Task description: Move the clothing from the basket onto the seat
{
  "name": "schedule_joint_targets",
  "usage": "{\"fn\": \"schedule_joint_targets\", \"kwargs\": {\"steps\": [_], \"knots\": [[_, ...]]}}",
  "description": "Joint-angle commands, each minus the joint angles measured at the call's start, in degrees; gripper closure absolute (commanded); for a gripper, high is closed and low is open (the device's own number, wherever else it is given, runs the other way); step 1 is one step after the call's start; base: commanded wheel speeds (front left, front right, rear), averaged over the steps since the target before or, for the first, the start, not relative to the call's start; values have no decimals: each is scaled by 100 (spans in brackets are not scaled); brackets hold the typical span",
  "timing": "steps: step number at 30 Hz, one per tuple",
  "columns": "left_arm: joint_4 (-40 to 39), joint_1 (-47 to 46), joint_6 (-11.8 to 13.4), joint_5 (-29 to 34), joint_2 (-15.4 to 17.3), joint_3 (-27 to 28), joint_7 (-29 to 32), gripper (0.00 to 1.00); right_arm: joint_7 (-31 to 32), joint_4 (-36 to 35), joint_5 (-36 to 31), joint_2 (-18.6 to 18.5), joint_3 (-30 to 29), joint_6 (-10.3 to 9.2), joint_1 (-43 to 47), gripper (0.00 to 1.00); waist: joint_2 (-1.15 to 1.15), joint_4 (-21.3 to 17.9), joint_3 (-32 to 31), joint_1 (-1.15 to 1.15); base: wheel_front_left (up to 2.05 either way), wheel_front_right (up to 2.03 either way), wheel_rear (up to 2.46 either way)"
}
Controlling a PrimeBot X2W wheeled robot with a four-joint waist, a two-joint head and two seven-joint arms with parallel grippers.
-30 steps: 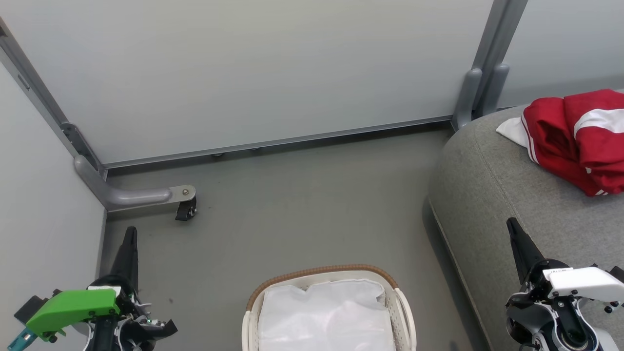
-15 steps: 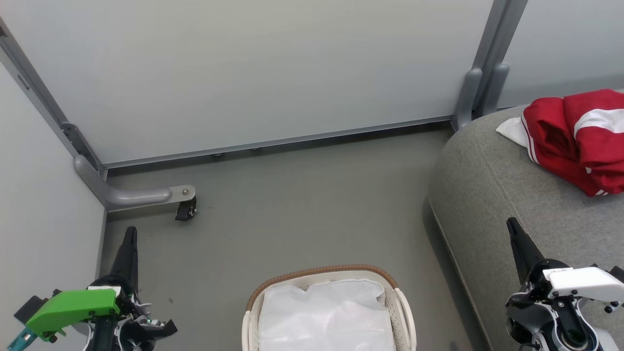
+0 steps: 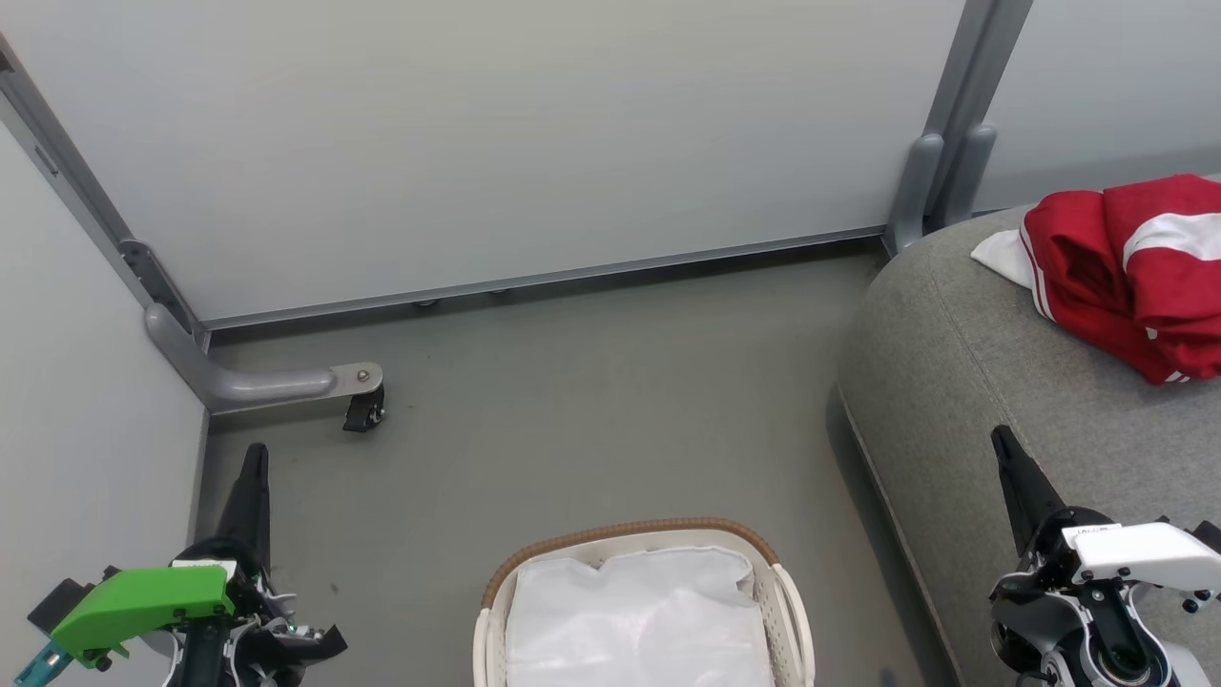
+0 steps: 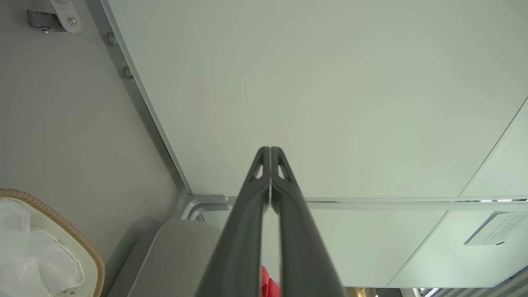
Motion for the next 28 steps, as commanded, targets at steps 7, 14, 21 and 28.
{"fn": "schedule_joint_targets", "kwargs": {"steps": [7, 14, 21, 28], "knots": [[-12, -63, -26, -11, 21, 14, 23, 100, 17, -19, 18, -34, -9, -3, -13, 100, 0, 0, 0, 0, 0, 0, 0], [-12, -63, -26, -10, 21, 14, 23, 100, 17, -19, 18, -34, -9, -2, -13, 100, 0, 0, 0, 0, 0, 0, 0], [-12, -63, -26, -10, 21, 14, 23, 100, 17, -19, 18, -34, -9, -2, -13, 100, 0, 0, 0, 0, 0, 0, 0], [-11, -63, -26, -10, 21, 14, 23, 100, 17, -19, 18, -34, -9, -2, -13, 100, 0, 0, 0, 0, 0, 0, 0]]}}
